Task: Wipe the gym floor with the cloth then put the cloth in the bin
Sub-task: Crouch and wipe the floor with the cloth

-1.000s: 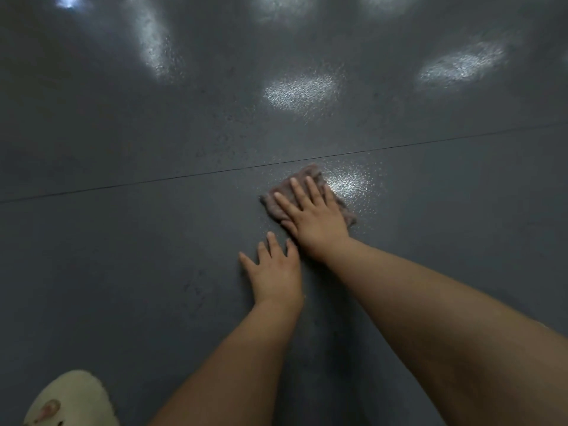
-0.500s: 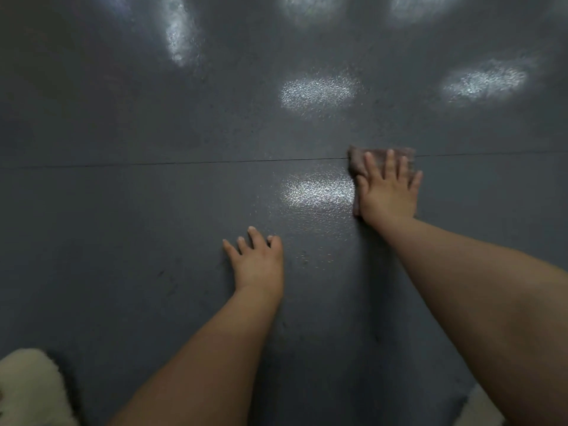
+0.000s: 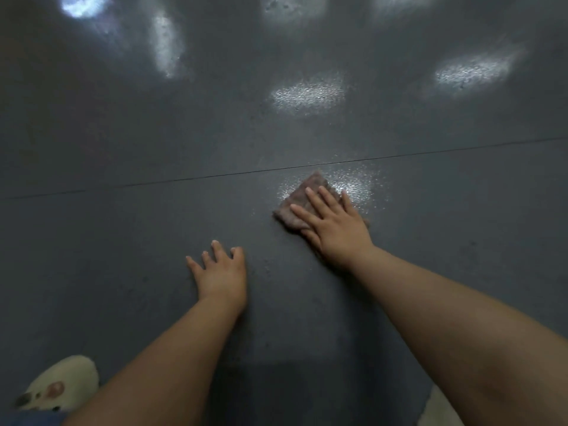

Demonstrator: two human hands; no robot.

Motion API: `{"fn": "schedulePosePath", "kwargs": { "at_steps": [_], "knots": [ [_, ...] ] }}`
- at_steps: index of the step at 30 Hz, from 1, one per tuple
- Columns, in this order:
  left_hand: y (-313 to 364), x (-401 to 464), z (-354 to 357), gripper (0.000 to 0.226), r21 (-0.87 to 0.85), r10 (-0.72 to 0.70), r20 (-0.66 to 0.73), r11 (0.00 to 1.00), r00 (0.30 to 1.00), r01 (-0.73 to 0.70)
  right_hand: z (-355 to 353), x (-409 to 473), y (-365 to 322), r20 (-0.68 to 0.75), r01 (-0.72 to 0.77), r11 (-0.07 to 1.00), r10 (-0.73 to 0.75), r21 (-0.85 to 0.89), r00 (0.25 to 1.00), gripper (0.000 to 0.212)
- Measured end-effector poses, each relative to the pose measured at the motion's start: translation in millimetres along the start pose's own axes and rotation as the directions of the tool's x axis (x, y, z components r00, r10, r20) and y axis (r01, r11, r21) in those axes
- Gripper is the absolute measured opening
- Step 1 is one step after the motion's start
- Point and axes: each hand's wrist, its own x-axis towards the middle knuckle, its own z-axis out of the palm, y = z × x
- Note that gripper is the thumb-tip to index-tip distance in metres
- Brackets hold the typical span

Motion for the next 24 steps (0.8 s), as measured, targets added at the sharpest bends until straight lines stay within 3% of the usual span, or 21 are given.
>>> {"fn": "schedulePosePath", "kwargs": {
  "at_steps": [2,6,10,12,14,16,20,22,24],
  "knots": [
    [8,-1,-5,0.06,0.005,-0.034,0.011,0.999,0.999,0.034,-3,2,24,-0.017,-0.148,0.988,0.148,0.037,0.989,0.053],
    [35,-2,-15,0.058,-0.085,-0.076,-0.043,0.994,0.996,0.072,-5,-1,66,-0.018,-0.388,0.918,0.391,0.079,0.92,0.052],
    [77,-15,-19,0.092,-0.187,0.129,-0.167,0.969,0.977,-0.16,0,-18,87,-0.003,-0.641,0.744,0.653,0.188,0.757,0.053],
    [101,-24,-20,0.11,-0.162,0.247,-0.164,0.948,0.955,-0.273,2,-24,85,0.023,-0.687,0.69,0.701,0.229,0.712,0.054],
    [122,-29,-17,0.118,-0.109,0.291,-0.118,0.947,0.949,-0.304,1,-27,76,0.034,-0.681,0.692,0.695,0.24,0.718,0.055],
    [133,-30,-16,0.119,-0.038,0.282,-0.1,0.957,0.954,-0.286,3,-31,63,0.018,-0.618,0.762,0.627,0.195,0.779,0.055],
    [141,-28,-17,0.095,0.037,0.263,-0.108,0.965,0.959,-0.261,10,-43,46,0.002,-0.263,0.959,0.264,0.108,0.965,0.059],
    [142,-26,-19,0.086,0.051,0.254,-0.114,0.967,0.96,-0.25,10,-46,55,0.003,-0.126,0.99,0.126,0.067,0.992,0.073],
    [143,-27,-21,0.094,0.059,0.258,-0.089,0.966,0.962,-0.254,6,-46,73,0.013,-0.101,0.995,0.101,0.017,0.995,0.072]
  ]
}}
